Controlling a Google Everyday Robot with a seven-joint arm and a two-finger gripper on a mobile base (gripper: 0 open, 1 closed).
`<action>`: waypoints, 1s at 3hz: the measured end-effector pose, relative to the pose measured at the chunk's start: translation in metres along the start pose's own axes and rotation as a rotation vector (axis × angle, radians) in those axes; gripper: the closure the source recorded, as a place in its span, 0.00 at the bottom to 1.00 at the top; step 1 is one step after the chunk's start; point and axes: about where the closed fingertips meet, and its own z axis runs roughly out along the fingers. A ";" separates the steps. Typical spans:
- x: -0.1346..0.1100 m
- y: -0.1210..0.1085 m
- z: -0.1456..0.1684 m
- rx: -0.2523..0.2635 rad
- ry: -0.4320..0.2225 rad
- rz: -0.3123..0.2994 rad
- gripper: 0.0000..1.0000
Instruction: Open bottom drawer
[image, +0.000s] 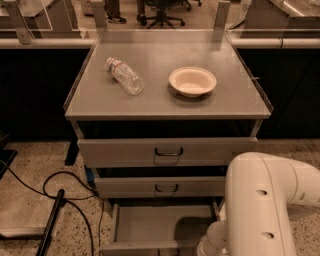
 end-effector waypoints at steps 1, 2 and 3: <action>0.014 0.028 -0.022 -0.034 -0.025 0.025 0.00; 0.014 0.028 -0.022 -0.034 -0.025 0.025 0.00; 0.012 0.015 -0.018 -0.011 -0.041 0.026 0.00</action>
Offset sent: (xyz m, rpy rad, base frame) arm -0.0244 -0.0034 0.0190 0.0302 0.0219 -0.0094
